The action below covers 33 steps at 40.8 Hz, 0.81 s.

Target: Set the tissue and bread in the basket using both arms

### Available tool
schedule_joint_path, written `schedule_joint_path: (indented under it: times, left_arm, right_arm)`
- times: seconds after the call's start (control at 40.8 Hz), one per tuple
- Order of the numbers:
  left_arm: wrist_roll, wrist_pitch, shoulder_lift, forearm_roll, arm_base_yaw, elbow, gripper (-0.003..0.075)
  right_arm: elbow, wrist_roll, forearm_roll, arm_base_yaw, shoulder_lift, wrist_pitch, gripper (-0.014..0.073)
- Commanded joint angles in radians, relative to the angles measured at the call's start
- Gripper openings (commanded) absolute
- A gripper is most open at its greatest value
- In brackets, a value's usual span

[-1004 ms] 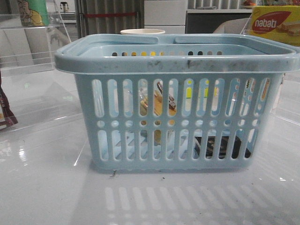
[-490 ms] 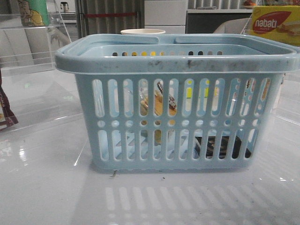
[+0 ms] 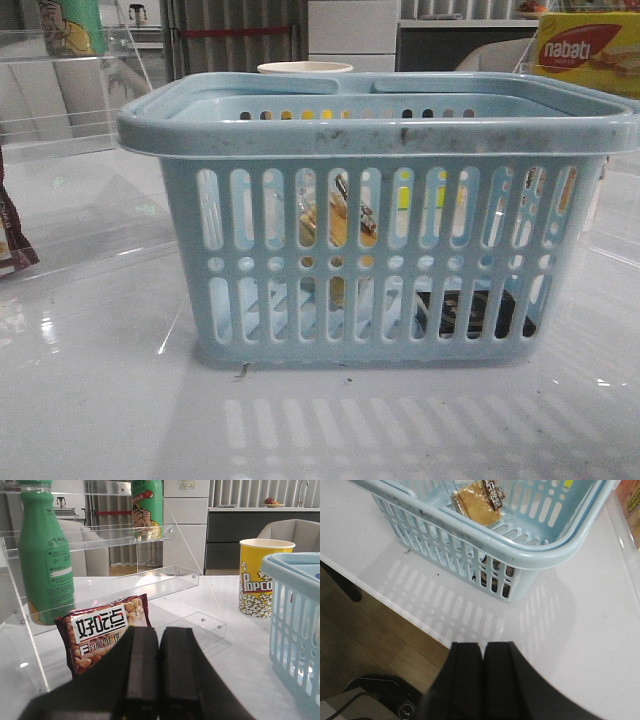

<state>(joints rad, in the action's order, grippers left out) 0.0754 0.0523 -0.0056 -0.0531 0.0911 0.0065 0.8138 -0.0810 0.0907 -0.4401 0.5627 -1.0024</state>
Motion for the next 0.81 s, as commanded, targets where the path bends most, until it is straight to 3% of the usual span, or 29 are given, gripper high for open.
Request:
schedule_joint_path:
  times: [0.0, 0.196, 0.294, 0.661, 0.784]
  left_arm:
    - [-0.010, -0.090, -0.018, -0.008, -0.002, 0.007, 0.0093]
    - [-0.010, -0.090, -0.018, -0.008, -0.002, 0.007, 0.0093]
    - [-0.010, -0.090, -0.016, -0.008, -0.002, 0.007, 0.0092]
    - [-0.010, -0.090, -0.016, -0.008, -0.002, 0.007, 0.0092]
    - [-0.010, -0.090, -0.016, -0.008, -0.002, 0.007, 0.0092]
  right_arm:
    - [0.027, -0.002, -0.006, 0.001, 0.003, 0.062, 0.0052]
    - [0.022, -0.002, -0.006, 0.001, -0.009, 0.067, 0.0052]
    - [-0.014, -0.002, -0.012, 0.050, -0.050, 0.096, 0.0052]
    - [-0.520, -0.002, -0.013, 0.341, -0.397, 0.766, 0.0052]
    - [-0.661, -0.002, -0.013, 0.393, -0.496, 0.878, 0.0052]
